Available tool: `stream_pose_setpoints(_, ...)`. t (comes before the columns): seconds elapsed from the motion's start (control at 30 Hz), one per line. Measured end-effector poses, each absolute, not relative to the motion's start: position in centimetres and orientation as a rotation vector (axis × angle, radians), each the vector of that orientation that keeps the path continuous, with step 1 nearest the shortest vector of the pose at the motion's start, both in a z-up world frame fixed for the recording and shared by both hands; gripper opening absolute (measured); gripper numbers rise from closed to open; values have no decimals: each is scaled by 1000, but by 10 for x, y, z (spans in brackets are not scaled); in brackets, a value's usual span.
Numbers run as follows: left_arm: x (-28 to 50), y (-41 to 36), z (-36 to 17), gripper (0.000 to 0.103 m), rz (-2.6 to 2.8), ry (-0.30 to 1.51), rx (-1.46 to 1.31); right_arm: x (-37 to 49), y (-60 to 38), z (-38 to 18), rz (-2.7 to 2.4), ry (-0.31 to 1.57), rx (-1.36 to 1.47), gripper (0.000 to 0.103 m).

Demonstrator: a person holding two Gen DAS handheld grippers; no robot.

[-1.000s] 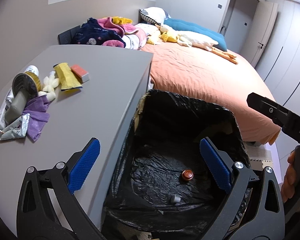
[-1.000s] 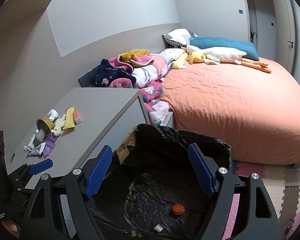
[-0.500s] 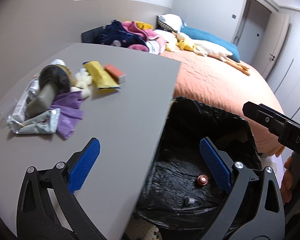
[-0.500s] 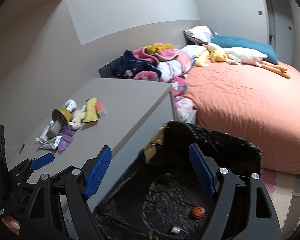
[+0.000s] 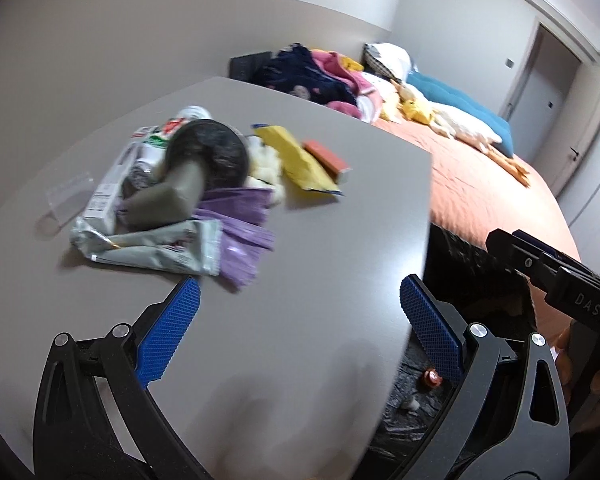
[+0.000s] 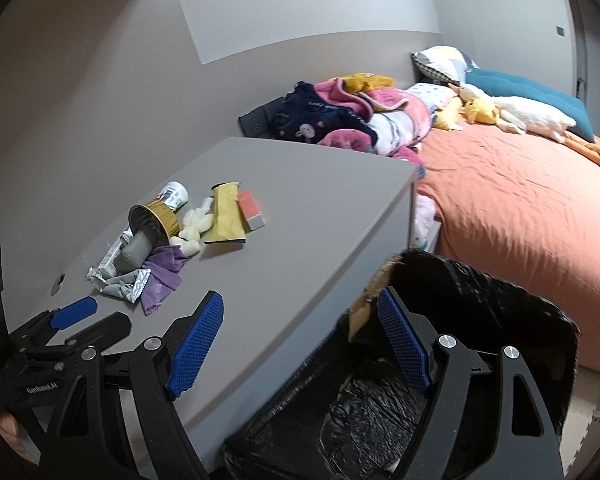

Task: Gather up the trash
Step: 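Move both grippers back over the table toward the trash pile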

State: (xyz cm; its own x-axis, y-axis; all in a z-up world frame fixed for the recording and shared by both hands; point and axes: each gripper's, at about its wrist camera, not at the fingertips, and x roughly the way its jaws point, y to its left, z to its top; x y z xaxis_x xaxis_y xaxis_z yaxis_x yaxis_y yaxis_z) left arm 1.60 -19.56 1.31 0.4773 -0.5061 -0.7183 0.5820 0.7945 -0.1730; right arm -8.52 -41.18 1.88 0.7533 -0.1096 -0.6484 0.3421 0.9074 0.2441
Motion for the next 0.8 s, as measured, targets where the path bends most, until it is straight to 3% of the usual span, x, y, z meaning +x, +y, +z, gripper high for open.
stream_pose_setpoints(0.7,108,-125,3,96,-512,878,77,36,-400,-7,-174,756,310,80)
stream_pose_setpoints(0.8,118,-119,1,90,-491,871,99,50,-402,-12,-173,768,298,73)
